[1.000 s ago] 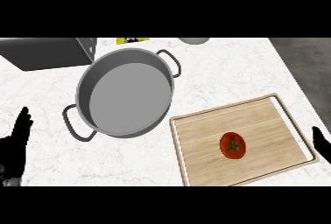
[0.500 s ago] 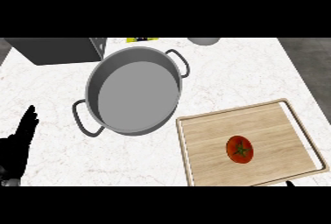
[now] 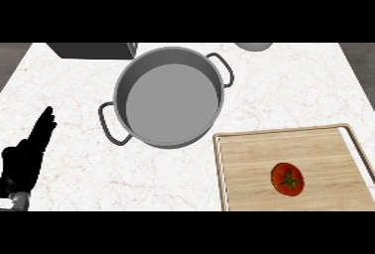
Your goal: Pick the tomato from the tray and place it in the pot
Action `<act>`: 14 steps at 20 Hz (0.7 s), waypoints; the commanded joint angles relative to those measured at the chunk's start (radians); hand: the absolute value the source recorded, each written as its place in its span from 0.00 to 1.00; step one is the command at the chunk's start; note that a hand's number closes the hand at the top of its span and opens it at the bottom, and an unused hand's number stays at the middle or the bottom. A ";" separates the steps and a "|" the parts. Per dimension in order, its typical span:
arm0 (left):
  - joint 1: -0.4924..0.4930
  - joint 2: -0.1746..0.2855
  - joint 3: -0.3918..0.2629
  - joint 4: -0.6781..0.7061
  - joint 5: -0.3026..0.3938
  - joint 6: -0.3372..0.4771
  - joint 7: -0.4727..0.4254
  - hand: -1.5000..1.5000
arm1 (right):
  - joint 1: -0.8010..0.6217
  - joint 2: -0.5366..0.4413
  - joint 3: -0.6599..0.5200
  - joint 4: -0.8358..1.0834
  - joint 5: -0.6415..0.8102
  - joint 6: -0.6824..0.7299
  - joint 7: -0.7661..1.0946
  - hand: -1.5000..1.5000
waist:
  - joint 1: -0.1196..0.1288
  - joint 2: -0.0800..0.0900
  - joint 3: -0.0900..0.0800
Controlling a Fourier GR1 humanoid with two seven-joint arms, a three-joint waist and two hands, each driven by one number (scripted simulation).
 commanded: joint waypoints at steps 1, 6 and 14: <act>0.000 -0.002 -0.016 -0.026 -0.005 -0.015 -0.008 0.50 | 0.098 0.014 0.023 -0.037 0.101 0.147 0.153 0.00 | 0.042 0.015 -0.001; -0.034 -0.011 -0.034 -0.020 -0.022 -0.011 0.016 0.50 | 0.125 -0.024 0.050 -0.161 0.171 0.390 0.384 0.00 | 0.055 0.017 0.000; -0.062 -0.004 -0.024 -0.002 -0.015 -0.035 0.047 0.50 | -0.108 0.020 0.069 -0.334 0.386 0.773 0.831 0.00 | 0.052 0.001 0.003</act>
